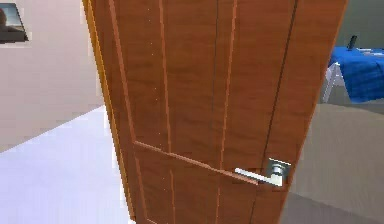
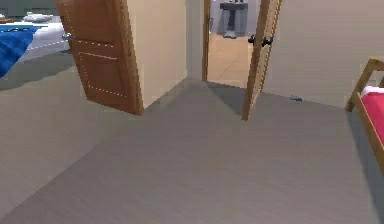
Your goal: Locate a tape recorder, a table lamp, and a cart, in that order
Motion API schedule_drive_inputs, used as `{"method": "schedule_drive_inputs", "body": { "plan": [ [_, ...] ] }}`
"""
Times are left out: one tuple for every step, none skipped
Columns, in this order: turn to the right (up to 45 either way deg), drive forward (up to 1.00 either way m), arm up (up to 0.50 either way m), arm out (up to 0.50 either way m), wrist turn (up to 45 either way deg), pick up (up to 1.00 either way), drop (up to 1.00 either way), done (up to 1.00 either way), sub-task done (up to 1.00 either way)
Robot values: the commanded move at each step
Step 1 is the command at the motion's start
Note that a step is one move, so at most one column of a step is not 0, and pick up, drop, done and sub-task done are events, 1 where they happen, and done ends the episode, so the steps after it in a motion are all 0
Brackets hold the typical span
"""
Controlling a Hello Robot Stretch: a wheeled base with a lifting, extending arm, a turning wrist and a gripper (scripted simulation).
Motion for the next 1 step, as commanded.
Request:
{"method": "schedule_drive_inputs", "body": {
  "plan": [
    [0.0,0.30,0.00,0.00,0.0,0.00,0.00,0.00,0.00]
  ]
}}
